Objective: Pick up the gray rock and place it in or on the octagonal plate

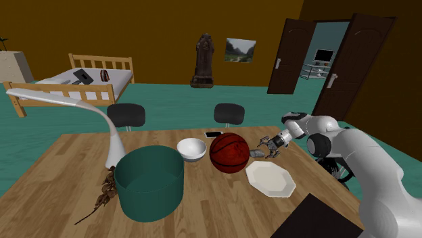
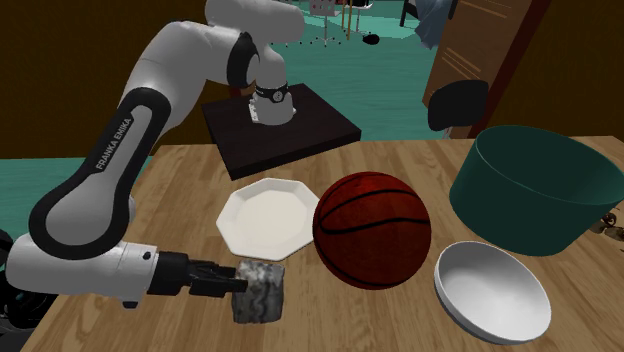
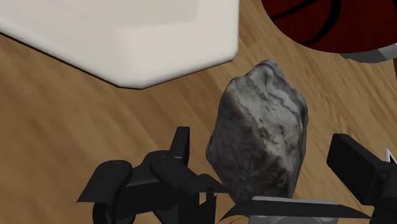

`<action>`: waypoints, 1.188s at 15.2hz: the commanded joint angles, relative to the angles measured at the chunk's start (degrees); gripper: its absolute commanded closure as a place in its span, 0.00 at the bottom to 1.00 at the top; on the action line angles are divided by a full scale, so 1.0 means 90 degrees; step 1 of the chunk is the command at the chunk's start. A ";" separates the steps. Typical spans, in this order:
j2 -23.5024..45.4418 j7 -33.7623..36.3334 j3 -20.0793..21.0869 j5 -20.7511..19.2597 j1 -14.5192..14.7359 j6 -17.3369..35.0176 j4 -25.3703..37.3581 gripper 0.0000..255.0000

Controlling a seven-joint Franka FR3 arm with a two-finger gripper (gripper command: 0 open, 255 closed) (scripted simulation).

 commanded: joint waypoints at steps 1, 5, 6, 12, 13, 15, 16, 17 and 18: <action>-0.0068 -0.0064 -0.0005 0.0006 0.0045 0.0060 -0.0161 0.00; -0.0064 -0.0062 -0.0007 0.0008 0.0045 0.0058 -0.0156 0.00; -0.0064 -0.0063 -0.0008 0.0009 0.0045 0.0058 -0.0156 0.00; -0.0058 -0.0057 -0.0006 0.0010 0.0044 0.0056 -0.0144 1.00; -0.0052 -0.0043 -0.0004 0.0011 0.0043 0.0051 -0.0124 1.00; -0.0068 -0.0049 -0.0005 0.0011 0.0052 0.0058 -0.0151 1.00; -0.0067 -0.0047 -0.0006 0.0011 0.0049 0.0055 -0.0145 1.00; -0.0064 -0.0063 -0.0010 0.0011 0.0047 0.0057 -0.0156 1.00; -0.0160 -0.0066 -0.0023 0.0009 0.0064 0.0045 -0.0250 1.00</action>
